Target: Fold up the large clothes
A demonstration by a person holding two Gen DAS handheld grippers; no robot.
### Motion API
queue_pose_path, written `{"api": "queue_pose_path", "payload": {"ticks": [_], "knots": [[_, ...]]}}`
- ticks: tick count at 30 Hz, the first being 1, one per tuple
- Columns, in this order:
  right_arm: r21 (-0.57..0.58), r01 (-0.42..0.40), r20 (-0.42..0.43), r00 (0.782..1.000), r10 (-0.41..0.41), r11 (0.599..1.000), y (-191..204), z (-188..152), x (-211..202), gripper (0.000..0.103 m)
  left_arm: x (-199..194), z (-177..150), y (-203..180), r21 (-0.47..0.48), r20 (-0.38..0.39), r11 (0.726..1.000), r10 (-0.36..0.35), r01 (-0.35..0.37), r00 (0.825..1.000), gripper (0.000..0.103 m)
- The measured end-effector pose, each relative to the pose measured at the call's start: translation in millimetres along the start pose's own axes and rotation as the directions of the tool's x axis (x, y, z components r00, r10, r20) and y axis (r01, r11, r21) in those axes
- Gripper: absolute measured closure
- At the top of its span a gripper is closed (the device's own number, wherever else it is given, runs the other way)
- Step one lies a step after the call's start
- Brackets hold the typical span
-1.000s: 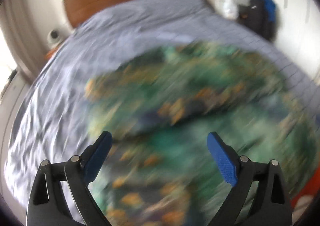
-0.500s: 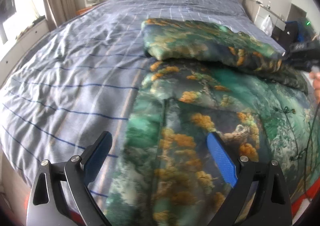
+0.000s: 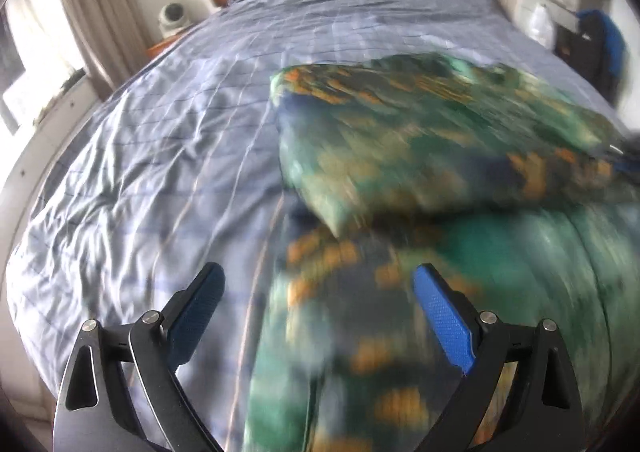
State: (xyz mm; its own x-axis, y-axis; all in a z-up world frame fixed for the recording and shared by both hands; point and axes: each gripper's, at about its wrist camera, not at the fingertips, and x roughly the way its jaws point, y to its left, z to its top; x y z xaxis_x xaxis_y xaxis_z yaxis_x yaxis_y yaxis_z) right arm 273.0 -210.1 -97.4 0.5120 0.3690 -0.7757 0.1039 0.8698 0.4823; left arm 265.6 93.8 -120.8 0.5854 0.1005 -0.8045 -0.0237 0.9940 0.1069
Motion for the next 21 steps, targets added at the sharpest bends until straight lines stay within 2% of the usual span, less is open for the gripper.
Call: {"api": "queue_pose_path", "payload": {"ticks": [3, 4, 5, 7, 9, 11, 14, 16, 18, 21], "knots": [[-0.029, 0.037, 0.048, 0.998, -0.035, 0.999, -2.1, 6.5, -15.0, 0.090, 23.3, 21.4, 14.9, -0.132, -0.025, 0.991, 0.017, -0.021, 1.000, 0.007], [-0.041, 0.049, 0.048, 0.998, -0.047, 0.998, -0.7, 9.5, -15.6, 0.090, 31.2, 21.8, 23.1, -0.187, -0.047, 0.982, 0.001, -0.010, 0.999, 0.007], [-0.050, 0.055, 0.043, 0.998, -0.053, 0.997, -1.0, 9.6, -13.4, 0.090, 37.7, 20.4, 28.9, -0.231, -0.071, 0.973, -0.014, -0.003, 0.997, 0.007], [-0.079, 0.070, 0.004, 0.998, -0.070, 0.994, 3.0, 8.3, -0.1, 0.090, 48.6, 8.7, 36.5, -0.276, -0.121, 0.960, 0.005, -0.039, 0.993, 0.007], [-0.119, 0.099, -0.030, 0.994, -0.104, 0.988, 7.4, 2.8, 19.5, 0.088, 53.8, -3.8, 41.3, -0.271, -0.156, 0.960, 0.019, -0.062, 0.988, 0.007], [-0.146, 0.139, 0.000, 0.990, -0.141, 0.979, 10.6, -3.8, 27.3, 0.084, 49.6, -12.0, 46.8, -0.284, -0.157, 0.958, -0.005, -0.040, 0.988, 0.007], [-0.146, 0.132, 0.021, 0.991, -0.131, 0.980, 10.2, -7.9, 22.6, 0.079, 30.4, -18.1, 53.9, -0.270, -0.137, 0.963, -0.013, -0.025, 0.990, 0.008], [-0.153, 0.120, 0.024, 0.993, -0.118, 0.981, 13.0, -7.4, 12.1, 0.071, 11.8, -20.8, 52.7, -0.226, -0.106, 0.974, 0.011, -0.035, 0.994, 0.008], [-0.189, 0.129, 0.052, 0.991, -0.121, 0.973, 19.1, -12.1, -6.7, 0.050, -7.9, -24.4, 48.4, -0.188, -0.076, 0.981, 0.027, -0.041, 0.997, 0.008], [-0.262, 0.148, 0.105, 0.987, -0.124, 0.954, 30.6, -26.5, -34.1, 0.044, -35.8, -30.2, 38.1, -0.139, -0.033, 0.988, 0.064, -0.068, 0.997, 0.007]]}}
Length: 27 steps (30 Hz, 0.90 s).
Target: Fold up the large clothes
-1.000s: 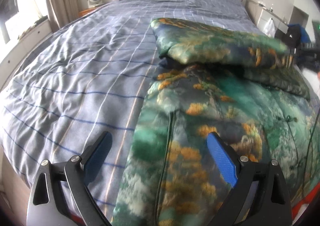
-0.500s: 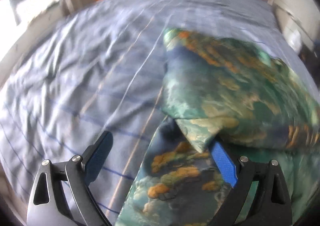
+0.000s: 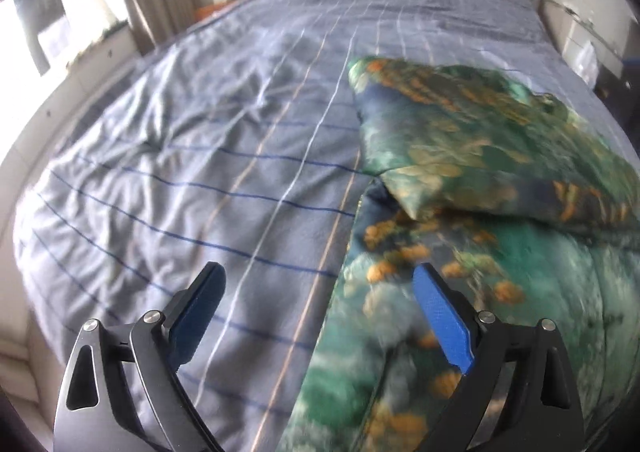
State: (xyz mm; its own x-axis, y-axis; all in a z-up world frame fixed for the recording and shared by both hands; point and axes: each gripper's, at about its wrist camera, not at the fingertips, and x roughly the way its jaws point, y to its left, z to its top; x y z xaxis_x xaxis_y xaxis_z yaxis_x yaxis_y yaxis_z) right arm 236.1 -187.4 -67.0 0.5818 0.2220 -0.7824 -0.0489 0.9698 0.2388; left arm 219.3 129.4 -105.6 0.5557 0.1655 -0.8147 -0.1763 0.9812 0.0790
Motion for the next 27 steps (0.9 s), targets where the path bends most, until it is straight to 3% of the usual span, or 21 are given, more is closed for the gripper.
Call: {"api": "queue_pose_path", "payload": {"ticks": [8, 19, 27], "knots": [[-0.131, 0.087, 0.102, 0.992, -0.074, 0.988, 8.2, -67.6, -65.1, 0.039, -40.7, -15.3, -15.3, 0.045, 0.086, 0.998, 0.041, -0.045, 0.995, 0.007], [-0.071, 0.186, 0.222, 0.961, -0.166, 0.980, -3.3, -144.8, -119.5, 0.039, -62.1, -50.2, -37.4, 0.093, 0.143, 0.993, 0.060, -0.073, 0.988, 0.007], [-0.062, 0.232, 0.268, 0.941, -0.208, 0.971, -1.3, -183.0, -132.4, 0.039, -64.7, -79.1, -44.6, 0.118, 0.173, 0.989, 0.069, -0.090, 0.983, 0.007]]}}
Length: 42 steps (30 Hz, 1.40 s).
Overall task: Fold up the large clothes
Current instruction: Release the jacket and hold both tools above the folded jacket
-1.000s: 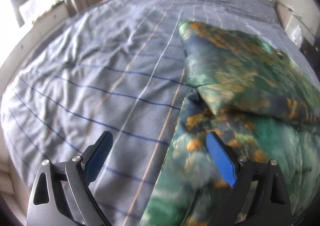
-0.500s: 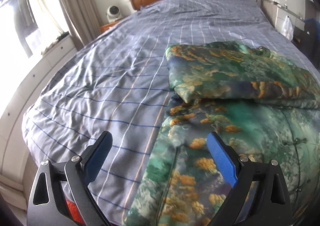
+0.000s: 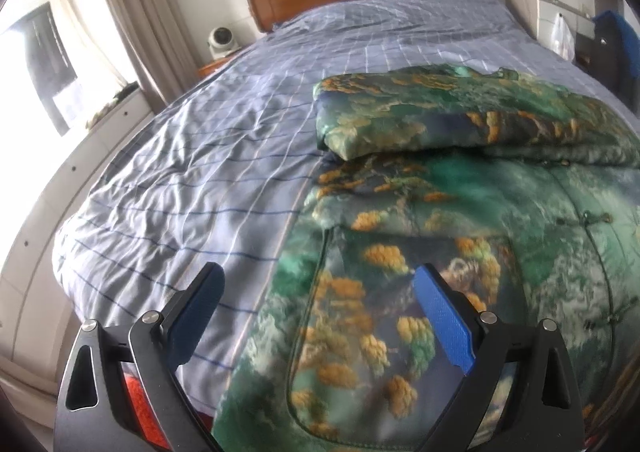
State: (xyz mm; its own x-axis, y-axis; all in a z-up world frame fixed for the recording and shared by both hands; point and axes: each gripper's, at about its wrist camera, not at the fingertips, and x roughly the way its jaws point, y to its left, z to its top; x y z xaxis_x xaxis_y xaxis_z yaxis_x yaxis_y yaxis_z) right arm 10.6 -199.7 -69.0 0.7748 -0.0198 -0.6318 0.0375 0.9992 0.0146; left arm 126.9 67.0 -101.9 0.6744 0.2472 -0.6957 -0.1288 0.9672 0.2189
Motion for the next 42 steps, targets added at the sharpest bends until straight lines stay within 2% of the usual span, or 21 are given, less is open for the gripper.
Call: {"api": "queue_pose_path", "payload": {"ticks": [4, 11, 42], "knots": [[0.014, 0.012, 0.025, 1.000, -0.012, 1.000, -1.8, -1.7, -4.0, 0.038, -4.4, -12.6, -1.2, -0.001, 0.026, 1.000, -0.020, 0.020, 0.999, 0.006], [0.011, 0.015, 0.025, 1.000, -0.015, 1.000, -0.1, -7.4, 0.5, 0.037, 9.8, -22.6, -6.5, 0.001, -0.035, 0.999, -0.042, 0.042, 0.999, 0.005], [-0.015, 0.013, -0.013, 1.000, -0.013, 1.000, 6.9, -17.5, 16.5, 0.037, 20.3, -28.7, -8.3, -0.009, -0.057, 0.999, -0.037, 0.037, 0.998, 0.002]]}}
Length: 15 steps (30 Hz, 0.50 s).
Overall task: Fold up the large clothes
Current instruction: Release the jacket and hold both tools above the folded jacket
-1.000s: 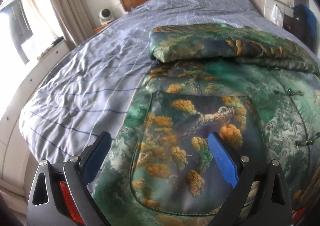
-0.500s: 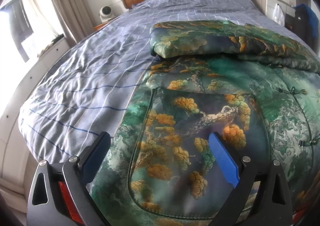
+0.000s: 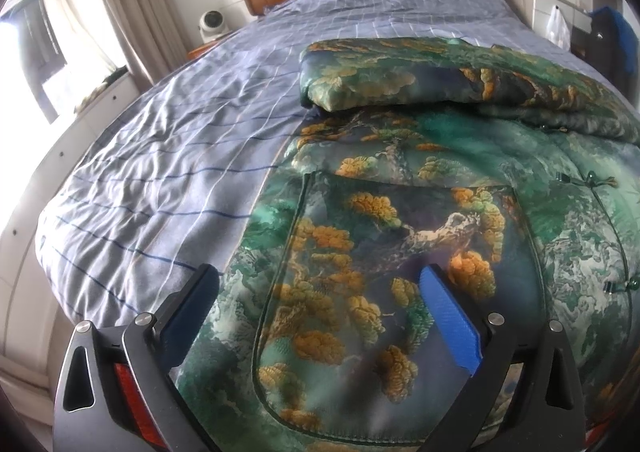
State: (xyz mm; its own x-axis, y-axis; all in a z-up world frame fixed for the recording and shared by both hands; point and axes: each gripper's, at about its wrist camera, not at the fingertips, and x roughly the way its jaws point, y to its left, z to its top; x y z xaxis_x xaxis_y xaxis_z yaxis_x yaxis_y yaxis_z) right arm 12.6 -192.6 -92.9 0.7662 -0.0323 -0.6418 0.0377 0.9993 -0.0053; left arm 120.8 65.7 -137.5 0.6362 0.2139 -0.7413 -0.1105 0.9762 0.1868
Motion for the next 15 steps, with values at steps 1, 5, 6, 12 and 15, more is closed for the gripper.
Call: {"api": "queue_pose_path", "payload": {"ticks": [1, 5, 6, 12, 15], "knots": [[-0.001, 0.000, 0.000, 1.000, 0.000, 1.000, 0.4, -0.2, -0.1, 0.037, -0.1, 0.1, 0.1, 0.000, -0.001, 1.000, 0.000, 0.000, 1.000, 0.002], [-0.004, 0.001, -0.009, 1.000, -0.001, 1.000, 1.5, -1.1, 2.2, 0.037, -0.4, 0.3, 0.1, 0.000, -0.001, 1.000, -0.001, 0.001, 1.000, 0.002], [-0.004, 0.001, -0.011, 1.000, -0.001, 1.000, 1.6, -1.4, 2.8, 0.037, -0.4, 0.2, 0.1, 0.000, -0.001, 1.000, -0.001, 0.001, 1.000, 0.002], [-0.003, 0.004, -0.024, 1.000, -0.004, 1.000, 0.8, -3.0, 5.2, 0.037, 0.7, -0.1, 0.8, 0.000, -0.003, 1.000, -0.001, 0.001, 1.000, 0.002], [-0.006, 0.006, -0.029, 1.000, -0.006, 1.000, 0.6, -3.3, 5.7, 0.037, 1.7, -0.6, 1.2, 0.006, -0.007, 1.000, -0.003, 0.003, 1.000, 0.002]]}}
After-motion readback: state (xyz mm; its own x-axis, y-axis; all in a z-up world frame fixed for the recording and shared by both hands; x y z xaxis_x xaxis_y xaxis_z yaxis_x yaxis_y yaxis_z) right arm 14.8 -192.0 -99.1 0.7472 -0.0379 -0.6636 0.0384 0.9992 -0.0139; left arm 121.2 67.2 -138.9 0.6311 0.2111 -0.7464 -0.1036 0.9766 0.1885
